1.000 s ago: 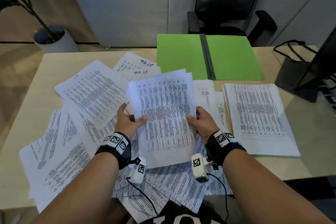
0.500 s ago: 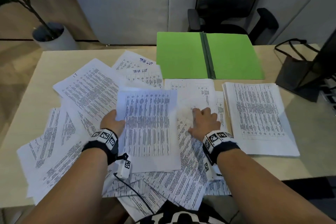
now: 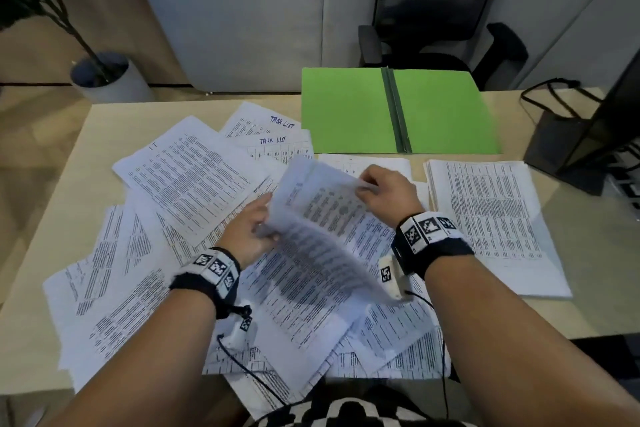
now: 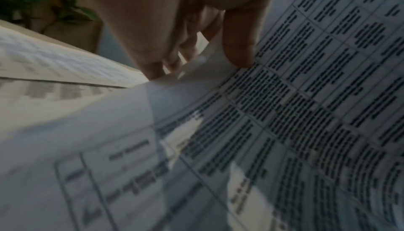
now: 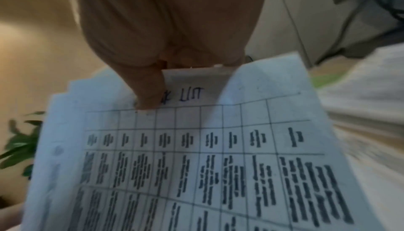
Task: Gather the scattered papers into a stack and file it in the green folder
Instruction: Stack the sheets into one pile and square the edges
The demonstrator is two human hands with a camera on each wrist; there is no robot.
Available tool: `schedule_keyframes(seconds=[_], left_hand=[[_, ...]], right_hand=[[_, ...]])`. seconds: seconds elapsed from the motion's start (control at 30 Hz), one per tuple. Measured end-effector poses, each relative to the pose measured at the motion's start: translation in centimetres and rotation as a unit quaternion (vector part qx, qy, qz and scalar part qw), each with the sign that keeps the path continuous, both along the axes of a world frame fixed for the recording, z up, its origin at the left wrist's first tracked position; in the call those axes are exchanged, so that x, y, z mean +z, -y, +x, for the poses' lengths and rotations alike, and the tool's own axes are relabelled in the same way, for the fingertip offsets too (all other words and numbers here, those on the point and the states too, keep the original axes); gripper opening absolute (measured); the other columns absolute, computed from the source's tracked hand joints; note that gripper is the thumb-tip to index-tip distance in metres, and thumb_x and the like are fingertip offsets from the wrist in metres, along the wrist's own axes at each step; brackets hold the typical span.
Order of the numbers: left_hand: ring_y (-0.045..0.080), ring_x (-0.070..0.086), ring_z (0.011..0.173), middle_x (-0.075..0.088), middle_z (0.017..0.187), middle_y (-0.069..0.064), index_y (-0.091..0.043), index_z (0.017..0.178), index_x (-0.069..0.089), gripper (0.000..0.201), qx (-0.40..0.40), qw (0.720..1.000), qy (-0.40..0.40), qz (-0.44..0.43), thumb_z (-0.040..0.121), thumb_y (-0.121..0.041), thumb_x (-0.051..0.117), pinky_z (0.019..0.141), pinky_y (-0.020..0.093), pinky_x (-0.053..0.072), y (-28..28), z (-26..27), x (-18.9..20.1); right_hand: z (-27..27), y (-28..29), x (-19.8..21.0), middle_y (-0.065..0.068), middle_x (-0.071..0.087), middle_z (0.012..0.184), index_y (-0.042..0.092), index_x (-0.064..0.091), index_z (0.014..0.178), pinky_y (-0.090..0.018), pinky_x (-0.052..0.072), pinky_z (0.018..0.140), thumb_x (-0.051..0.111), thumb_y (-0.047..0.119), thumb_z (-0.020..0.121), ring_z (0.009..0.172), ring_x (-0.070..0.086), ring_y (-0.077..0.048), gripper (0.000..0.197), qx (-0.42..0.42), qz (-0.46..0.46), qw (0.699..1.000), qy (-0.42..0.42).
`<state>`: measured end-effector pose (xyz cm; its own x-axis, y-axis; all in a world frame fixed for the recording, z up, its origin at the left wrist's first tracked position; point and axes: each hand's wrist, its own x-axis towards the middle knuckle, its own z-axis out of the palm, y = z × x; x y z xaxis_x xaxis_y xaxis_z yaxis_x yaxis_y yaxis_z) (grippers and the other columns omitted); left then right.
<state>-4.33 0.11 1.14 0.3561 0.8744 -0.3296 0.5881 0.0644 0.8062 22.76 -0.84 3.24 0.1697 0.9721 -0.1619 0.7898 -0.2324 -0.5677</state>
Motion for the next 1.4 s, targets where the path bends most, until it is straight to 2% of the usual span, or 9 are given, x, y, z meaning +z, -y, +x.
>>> schedule_keyframes(seconds=[0.17,0.23,0.37,0.47,0.6,0.73,0.97,1.13,1.4], left_hand=[[0.022,0.06,0.098,0.062,0.112,0.004,-0.021,0.091,0.07,0.005,0.08,0.992,-0.059,0.074,0.087,-0.021,0.066,0.091,0.025,0.049,0.4,2.4,1.2],[0.02,0.063,0.097,0.063,0.117,0.005,-0.015,0.108,0.067,0.019,0.18,0.981,-0.023,0.063,0.089,-0.019,0.064,0.081,0.016,0.049,0.1,2.1,1.6],[0.016,0.052,0.111,0.052,0.124,-0.005,-0.004,0.135,0.048,0.05,0.299,0.951,0.061,0.043,0.09,-0.017,0.065,0.093,0.027,0.036,-0.1,0.4,2.5],[0.012,0.06,0.092,0.063,0.115,-0.004,-0.013,0.114,0.06,0.027,0.297,0.951,0.08,0.041,0.088,-0.018,0.067,0.096,0.036,0.046,0.3,-0.6,1.9],[0.016,0.066,0.094,0.071,0.1,-0.005,-0.021,0.098,0.064,0.016,0.298,0.944,0.14,-0.002,0.084,-0.018,0.072,0.091,0.043,0.051,1.1,-0.7,0.6],[0.016,0.066,0.099,0.07,0.107,-0.005,-0.024,0.108,0.062,0.029,0.296,0.941,0.165,-0.014,0.083,-0.013,0.072,0.088,0.035,0.052,1.0,-1.2,-0.7],[0.025,0.057,0.116,0.058,0.132,0.01,-0.033,0.142,0.038,0.063,0.334,0.941,0.051,-0.009,0.09,-0.004,0.06,0.092,0.035,0.047,0.9,-3.2,-1.7],[0.017,0.053,0.117,0.056,0.125,-0.007,-0.038,0.138,0.041,0.05,0.316,0.945,0.068,-0.055,0.091,-0.048,0.053,0.103,0.043,0.042,1.2,-2.1,-1.9],[0.013,0.051,0.121,0.054,0.131,-0.011,-0.026,0.133,0.051,0.045,0.24,0.964,0.115,0.014,0.096,-0.05,0.042,0.109,0.037,0.036,0.5,1.6,1.7]], right_hand=[[-1.3,-0.7,3.0,0.014,0.062,0.082,0.032,0.063,0.089,-0.04,0.043,0.092,0.064,0.03,0.087,0.095,0.056,-0.018,0.003,0.053,0.105,0.993,0.021],[-0.9,-0.7,2.6,0.012,0.065,0.099,0.032,0.066,0.107,-0.04,0.039,0.095,0.065,0.027,0.085,0.106,0.052,-0.02,0.022,0.0,0.158,0.987,0.036],[-0.2,0.7,1.2,-0.003,0.036,0.145,0.027,0.041,0.142,-0.041,0.028,0.113,0.062,0.02,0.089,0.134,0.033,-0.022,0.057,-0.071,0.145,0.982,-0.097],[-1.2,2.6,0.3,0.001,0.022,0.157,0.028,0.018,0.151,-0.039,0.032,0.11,0.055,0.035,0.095,0.139,0.033,-0.015,0.068,-0.095,0.018,0.932,-0.349],[-2.5,3.1,-2.3,-0.003,0.024,0.157,0.034,0.007,0.151,-0.046,0.031,0.113,0.065,0.047,0.085,0.14,0.033,-0.022,0.088,-0.102,-0.055,0.929,-0.352],[-2.2,2.5,-4.8,-0.007,0.063,0.119,0.015,0.047,0.13,-0.051,0.047,0.1,0.071,0.037,0.079,0.109,0.061,-0.025,0.061,-0.179,-0.044,0.917,-0.352],[-1.3,3.2,-5.3,-0.004,0.067,0.081,0.009,0.067,0.09,-0.029,0.049,0.07,0.062,0.009,0.088,0.073,0.059,-0.018,0.005,-0.211,-0.019,0.909,-0.359],[-2.3,3.0,-6.3,-0.005,0.061,0.077,0.005,0.063,0.087,-0.036,0.046,0.071,0.064,0.018,0.089,0.074,0.054,-0.021,0.012,-0.201,-0.062,0.899,-0.383],[-2.2,1.9,-6.6,-0.01,0.068,0.097,0.008,0.063,0.097,-0.04,0.048,0.092,0.061,0.013,0.092,0.095,0.063,-0.025,0.008,-0.225,-0.025,0.875,-0.428]])
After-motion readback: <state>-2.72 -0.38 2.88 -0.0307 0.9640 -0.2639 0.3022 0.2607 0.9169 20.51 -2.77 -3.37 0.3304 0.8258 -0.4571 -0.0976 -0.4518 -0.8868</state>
